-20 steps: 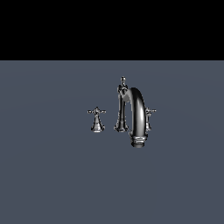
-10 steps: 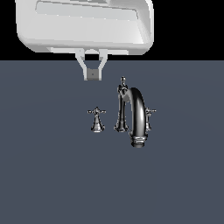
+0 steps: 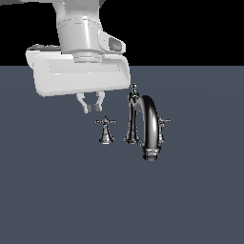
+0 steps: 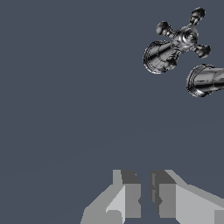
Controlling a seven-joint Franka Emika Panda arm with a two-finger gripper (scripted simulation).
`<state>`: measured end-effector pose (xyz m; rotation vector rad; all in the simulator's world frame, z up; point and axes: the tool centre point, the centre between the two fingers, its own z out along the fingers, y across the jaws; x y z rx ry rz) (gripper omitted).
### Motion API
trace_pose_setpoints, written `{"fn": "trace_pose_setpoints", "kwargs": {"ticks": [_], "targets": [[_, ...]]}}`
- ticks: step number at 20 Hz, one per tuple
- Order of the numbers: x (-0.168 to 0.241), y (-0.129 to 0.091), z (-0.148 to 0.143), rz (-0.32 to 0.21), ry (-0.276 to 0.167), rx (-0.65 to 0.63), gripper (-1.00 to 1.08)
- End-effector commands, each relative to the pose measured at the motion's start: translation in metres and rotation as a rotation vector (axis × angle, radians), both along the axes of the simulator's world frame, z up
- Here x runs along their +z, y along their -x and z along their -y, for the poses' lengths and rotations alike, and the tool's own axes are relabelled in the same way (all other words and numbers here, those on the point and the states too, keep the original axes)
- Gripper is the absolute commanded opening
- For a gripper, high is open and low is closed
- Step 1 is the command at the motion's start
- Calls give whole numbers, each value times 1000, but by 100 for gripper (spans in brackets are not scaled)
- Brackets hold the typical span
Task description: Turn on the faucet by rotating a designated handle.
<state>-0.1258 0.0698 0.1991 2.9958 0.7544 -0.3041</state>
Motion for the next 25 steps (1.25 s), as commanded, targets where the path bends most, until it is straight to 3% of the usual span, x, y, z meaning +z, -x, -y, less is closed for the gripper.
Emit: {"fn": "trace_pose_setpoints", "kwargs": {"ticks": [1,2,3,4,5,6,7,8,9,10,11,12,13,14,15,16,17,18,19,20,21,22,23,24,25], "targets": [[-27,-16,-8,15,-6,100,-1],[-33,-34,29,27,-29,42,21],[-49,-36,4,30,-22,141,40],[-48,-32,-14,31,-19,179,40],[-46,-55,-34,83,-20,264,37],[-45,-55,-35,85,-20,268,37],[-62,-52,-45,75,-28,333,57],[-91,-45,24,19,0,274,51],[-102,-68,-4,47,-7,370,76],[-91,-58,-37,69,-13,443,76],[-99,-74,-9,79,7,451,33],[-106,-66,-90,121,-25,483,43],[-112,-107,31,120,15,391,-64],[-112,-107,31,120,15,390,-64],[-110,-126,66,150,57,323,8],[-70,-125,105,169,113,256,67],[-110,-116,114,91,112,320,17],[-116,-117,109,81,112,328,17],[-117,-144,111,156,103,394,51],[-113,-143,107,165,102,401,51],[-115,-146,116,184,117,339,14],[-116,-148,124,209,129,274,40],[-117,-151,126,227,123,242,-10],[-113,-155,106,238,93,147,76],[-112,-152,121,241,84,121,76]]}}
